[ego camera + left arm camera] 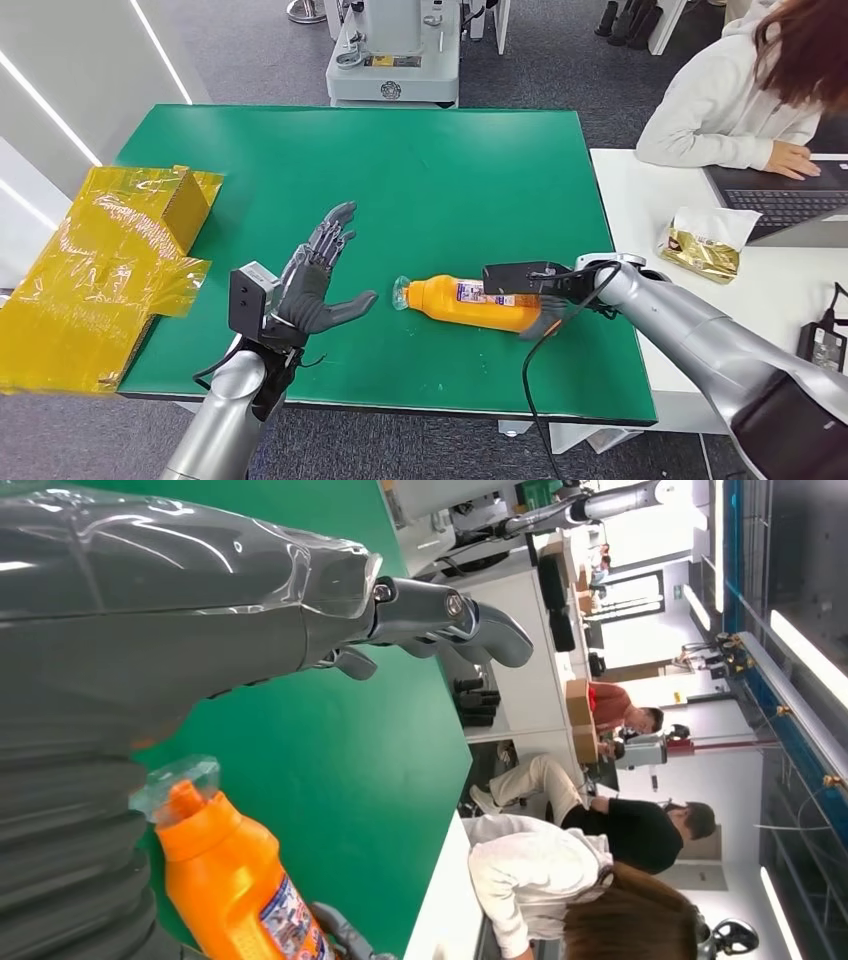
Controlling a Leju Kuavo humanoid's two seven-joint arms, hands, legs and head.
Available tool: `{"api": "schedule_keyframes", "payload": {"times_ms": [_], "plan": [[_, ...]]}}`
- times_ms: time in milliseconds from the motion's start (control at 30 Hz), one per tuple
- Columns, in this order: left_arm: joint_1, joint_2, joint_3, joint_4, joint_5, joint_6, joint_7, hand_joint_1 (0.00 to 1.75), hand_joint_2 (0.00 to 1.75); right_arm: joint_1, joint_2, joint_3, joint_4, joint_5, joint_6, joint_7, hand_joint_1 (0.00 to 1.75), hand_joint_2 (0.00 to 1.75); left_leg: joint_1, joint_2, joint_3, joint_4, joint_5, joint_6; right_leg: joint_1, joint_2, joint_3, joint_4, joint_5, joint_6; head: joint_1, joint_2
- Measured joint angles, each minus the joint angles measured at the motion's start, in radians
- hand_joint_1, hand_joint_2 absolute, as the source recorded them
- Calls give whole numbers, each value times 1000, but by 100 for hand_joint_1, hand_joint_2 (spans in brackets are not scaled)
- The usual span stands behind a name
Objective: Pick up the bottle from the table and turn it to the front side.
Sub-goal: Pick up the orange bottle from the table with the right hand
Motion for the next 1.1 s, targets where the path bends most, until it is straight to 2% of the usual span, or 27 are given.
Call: {"api": "schedule_keyframes", "payload": {"times_ms": [200, 433, 467, 567, 600, 800, 933, 1100], "plan": [[6, 0, 0, 0, 0, 13, 0, 0, 175, 20, -5, 41, 3, 55, -34, -7, 0, 175, 0, 0, 0, 0, 0, 0, 0, 0, 0, 0, 0, 0, 0, 0], [41, 0, 13, -11, 2, 38, -10, 0, 175, 19, 17, 115, 27, 253, -177, -52, 7, 175, 0, 0, 0, 0, 0, 0, 0, 0, 0, 0, 0, 0, 0, 0], [43, 1, 15, -13, 2, 39, -11, 0, 175, 18, 20, 122, 30, 263, -184, -54, 30, 175, 0, 0, 0, 0, 0, 0, 0, 0, 0, 0, 0, 0, 0, 0], [48, 1, 18, -17, 2, 41, -11, 0, 175, 15, 27, 137, 36, 275, -192, -55, 139, 175, 0, 0, 0, 0, 0, 0, 0, 0, 1, 0, 0, 0, 0, 0], [48, 1, 19, -18, 2, 42, -11, 0, 175, 13, 28, 140, 38, 278, -196, -55, 152, 175, 0, 0, 0, 0, 0, 0, 0, 0, 1, 0, 0, 0, 0, 0], [61, 1, 22, -22, 2, 47, -12, 0, 175, 12, 33, 149, 46, 304, -245, -60, 156, 175, 0, 0, 1, 0, 0, 0, 0, 0, 2, 0, 1, 1, 0, 0], [65, 1, 26, -27, 2, 48, -13, 0, 175, 14, 37, 150, 51, 311, -255, -67, 175, 175, 0, 0, 1, 0, 1, 0, 0, 0, 2, 0, 1, 2, 0, 0], [81, 1, 38, -43, -4, 49, -19, 0, 175, 29, 43, 139, 62, 300, -303, -103, 175, 175, 0, 0, 1, 0, 0, 0, 0, 0, 2, 0, 1, 2, 0, 0]]}}
